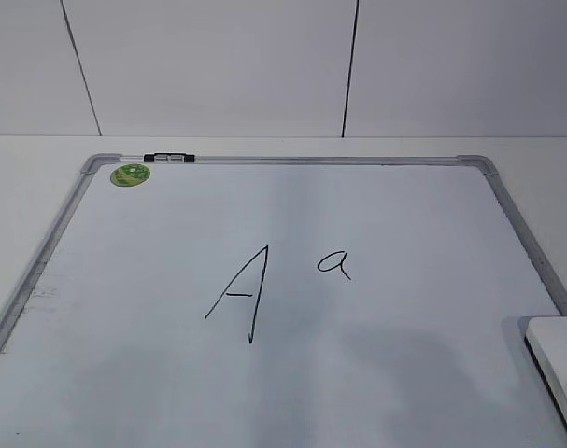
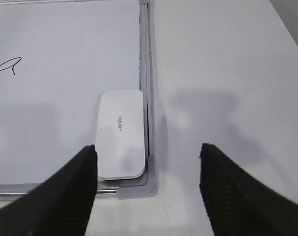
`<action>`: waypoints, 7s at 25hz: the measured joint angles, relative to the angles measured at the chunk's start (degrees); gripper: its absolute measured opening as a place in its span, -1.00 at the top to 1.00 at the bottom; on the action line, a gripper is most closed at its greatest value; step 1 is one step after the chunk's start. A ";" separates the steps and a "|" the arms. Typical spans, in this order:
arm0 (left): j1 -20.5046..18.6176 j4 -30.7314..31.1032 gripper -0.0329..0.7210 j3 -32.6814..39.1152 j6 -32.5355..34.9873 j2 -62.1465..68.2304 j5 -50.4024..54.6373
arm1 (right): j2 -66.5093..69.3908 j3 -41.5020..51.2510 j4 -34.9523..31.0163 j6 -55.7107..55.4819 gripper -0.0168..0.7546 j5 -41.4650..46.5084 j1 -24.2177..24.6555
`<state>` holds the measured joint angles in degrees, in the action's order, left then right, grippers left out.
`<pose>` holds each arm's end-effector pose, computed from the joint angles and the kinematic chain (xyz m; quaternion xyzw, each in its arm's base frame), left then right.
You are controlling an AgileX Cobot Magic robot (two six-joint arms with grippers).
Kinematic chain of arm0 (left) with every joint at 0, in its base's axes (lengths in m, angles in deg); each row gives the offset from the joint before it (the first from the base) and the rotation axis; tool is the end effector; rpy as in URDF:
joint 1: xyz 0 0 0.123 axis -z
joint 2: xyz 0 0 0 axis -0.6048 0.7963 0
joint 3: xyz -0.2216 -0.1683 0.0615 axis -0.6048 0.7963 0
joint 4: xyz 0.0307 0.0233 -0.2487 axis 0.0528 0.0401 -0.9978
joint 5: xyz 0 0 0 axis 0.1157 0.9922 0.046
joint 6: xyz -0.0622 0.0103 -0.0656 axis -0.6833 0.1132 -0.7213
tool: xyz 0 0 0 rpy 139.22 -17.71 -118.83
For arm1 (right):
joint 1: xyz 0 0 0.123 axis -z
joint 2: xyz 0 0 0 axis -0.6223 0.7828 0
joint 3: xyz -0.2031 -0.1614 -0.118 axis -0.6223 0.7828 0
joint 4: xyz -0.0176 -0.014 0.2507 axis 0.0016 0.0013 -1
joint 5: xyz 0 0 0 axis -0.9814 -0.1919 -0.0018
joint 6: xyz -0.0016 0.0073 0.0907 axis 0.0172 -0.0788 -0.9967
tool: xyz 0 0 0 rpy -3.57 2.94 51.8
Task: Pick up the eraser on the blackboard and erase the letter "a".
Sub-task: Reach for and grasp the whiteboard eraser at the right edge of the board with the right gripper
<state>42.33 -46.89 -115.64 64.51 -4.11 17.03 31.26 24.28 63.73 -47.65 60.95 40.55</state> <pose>-0.0068 -0.0036 0.2758 0.0732 0.8626 -0.0290 0.4997 -0.0112 -0.0012 0.2701 0.0051 0.8705 -0.0254 0.4915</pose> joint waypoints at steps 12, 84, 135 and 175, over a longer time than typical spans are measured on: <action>0.00 0.00 0.29 0.00 0.00 0.00 0.00 | 0.00 0.00 0.00 0.00 -0.41 0.00 0.00; 0.00 -0.08 0.29 0.00 0.00 0.00 0.00 | 66.79 -12.11 -10.84 2.02 -0.78 -3.91 -1.67; 0.00 -0.08 0.29 0.00 0.00 0.00 0.00 | 83.68 -15.95 1.77 -10.69 -0.70 -12.15 -11.08; 0.00 -0.08 0.29 0.00 0.00 0.00 0.00 | 88.75 -15.99 1.68 -10.82 -0.69 -12.98 -11.08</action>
<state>42.33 -46.97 -115.64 64.51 -4.11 17.03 120.01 8.29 65.41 -58.47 47.97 29.47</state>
